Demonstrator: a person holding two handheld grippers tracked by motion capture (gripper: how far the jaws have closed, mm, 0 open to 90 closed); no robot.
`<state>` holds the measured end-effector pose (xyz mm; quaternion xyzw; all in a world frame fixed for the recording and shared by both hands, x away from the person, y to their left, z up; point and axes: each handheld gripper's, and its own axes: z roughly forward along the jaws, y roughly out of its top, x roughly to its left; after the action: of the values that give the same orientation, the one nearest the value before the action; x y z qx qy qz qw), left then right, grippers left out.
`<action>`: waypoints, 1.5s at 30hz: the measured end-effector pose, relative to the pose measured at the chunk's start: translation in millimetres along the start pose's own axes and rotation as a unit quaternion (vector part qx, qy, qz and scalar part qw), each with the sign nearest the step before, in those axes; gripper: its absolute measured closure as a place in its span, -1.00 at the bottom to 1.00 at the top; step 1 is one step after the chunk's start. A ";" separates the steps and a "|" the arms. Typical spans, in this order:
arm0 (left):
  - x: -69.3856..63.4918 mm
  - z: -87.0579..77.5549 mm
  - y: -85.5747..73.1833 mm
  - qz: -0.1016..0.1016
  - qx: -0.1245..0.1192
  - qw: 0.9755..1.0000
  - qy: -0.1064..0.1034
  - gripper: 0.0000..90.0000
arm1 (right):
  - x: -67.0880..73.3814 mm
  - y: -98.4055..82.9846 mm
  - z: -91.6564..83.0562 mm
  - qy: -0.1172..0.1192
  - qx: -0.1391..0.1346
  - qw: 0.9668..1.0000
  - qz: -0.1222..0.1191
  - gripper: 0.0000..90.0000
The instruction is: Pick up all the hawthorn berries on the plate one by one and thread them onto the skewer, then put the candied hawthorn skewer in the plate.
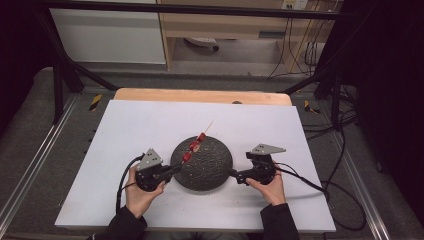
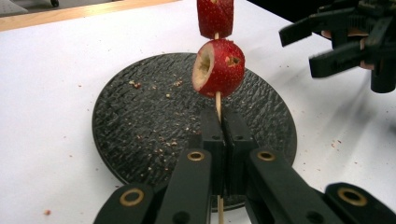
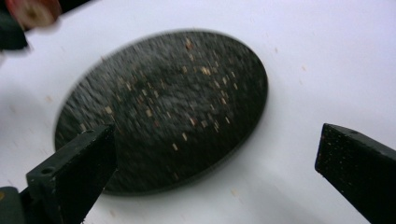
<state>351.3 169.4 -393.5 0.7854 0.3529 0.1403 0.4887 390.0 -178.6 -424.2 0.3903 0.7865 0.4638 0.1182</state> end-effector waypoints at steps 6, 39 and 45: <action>5.3 0.7 8.4 0.007 0.020 1.000 0.005 0.97 | -7.2 -16.3 -8.1 -0.009 0.033 0.999 -0.029 -0.99; 6.5 51.0 12.9 0.022 0.179 0.983 0.022 0.96 | -33.0 -59.6 -46.7 -0.018 0.053 0.998 -0.018 -0.99; 1.9 58.2 10.2 0.031 0.193 0.980 0.032 0.97 | -34.3 -60.4 -46.9 -0.016 0.052 0.998 -0.015 -0.99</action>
<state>389.8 129.0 -413.0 0.8707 0.3643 0.1091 0.3118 356.7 -249.3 -454.5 0.3914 0.8133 0.4143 0.1170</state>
